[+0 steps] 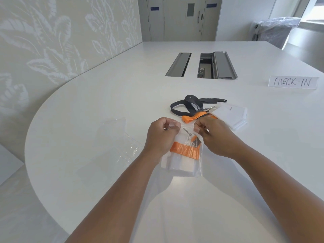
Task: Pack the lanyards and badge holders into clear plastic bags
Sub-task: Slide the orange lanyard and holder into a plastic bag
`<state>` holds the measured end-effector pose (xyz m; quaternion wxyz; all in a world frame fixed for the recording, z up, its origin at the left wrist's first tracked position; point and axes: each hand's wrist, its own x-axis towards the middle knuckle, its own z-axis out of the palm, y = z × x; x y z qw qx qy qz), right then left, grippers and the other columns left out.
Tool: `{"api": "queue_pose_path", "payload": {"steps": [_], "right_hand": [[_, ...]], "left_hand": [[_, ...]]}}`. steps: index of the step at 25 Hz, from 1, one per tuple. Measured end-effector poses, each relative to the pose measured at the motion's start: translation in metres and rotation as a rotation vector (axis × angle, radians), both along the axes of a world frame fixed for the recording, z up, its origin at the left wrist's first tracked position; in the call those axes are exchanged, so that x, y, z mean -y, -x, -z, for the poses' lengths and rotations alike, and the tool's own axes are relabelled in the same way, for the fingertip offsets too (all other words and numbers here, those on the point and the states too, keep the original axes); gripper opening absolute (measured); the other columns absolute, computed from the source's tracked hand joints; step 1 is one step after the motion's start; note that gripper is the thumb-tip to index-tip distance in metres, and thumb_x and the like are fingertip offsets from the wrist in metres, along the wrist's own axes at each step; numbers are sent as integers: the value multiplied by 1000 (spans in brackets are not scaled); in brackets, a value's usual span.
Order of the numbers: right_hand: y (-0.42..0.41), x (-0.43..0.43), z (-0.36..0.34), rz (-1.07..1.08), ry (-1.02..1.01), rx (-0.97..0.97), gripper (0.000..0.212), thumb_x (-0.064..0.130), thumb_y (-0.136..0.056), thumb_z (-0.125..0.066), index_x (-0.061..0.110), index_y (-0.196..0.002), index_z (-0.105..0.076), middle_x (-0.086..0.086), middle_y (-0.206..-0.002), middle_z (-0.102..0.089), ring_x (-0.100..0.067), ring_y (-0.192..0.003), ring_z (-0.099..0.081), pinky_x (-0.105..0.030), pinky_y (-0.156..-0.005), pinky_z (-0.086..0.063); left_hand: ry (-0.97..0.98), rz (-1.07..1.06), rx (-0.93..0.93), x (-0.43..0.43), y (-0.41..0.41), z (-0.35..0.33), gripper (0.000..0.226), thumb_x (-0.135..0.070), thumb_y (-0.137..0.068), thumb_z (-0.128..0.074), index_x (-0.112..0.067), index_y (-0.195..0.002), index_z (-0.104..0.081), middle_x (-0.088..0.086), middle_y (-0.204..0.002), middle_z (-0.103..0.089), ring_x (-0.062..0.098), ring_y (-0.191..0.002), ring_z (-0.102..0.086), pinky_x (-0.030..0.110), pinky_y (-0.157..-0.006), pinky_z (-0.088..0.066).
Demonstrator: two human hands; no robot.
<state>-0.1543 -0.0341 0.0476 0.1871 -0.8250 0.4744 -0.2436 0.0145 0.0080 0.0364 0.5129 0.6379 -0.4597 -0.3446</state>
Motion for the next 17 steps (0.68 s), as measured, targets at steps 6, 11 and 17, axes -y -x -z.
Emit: {"api": "queue_pose_path", "payload": {"steps": [6,11,17], "right_hand": [[2,0,-3,-48,-57,63,16,24,-101,-52,22,-86,-59,8,-86,-62,-9,-85,-56,-16,-68,-40],[2,0,-2,-64,-87,118,21,32,-100,-54,18,-90,-67,12,-84,-64,1,-82,-56,-9,-69,-40],[1,-4,-9,-46,-98,131,22,25,-96,-62,29,-74,-61,13,-78,-63,0,-77,-56,-7,-65,-39]], "left_hand": [[-19,59,15,1,-4,-2,22,-31,-85,-69,-9,-84,-71,11,-91,-74,32,-91,-69,50,-87,-56],[28,44,108,-1,-2,-2,14,-26,-90,-67,-13,-85,-71,8,-86,-74,29,-86,-69,46,-82,-58],[99,81,195,-4,3,-3,14,-27,-91,-67,-14,-87,-71,1,-84,-72,21,-84,-67,39,-78,-56]]}}
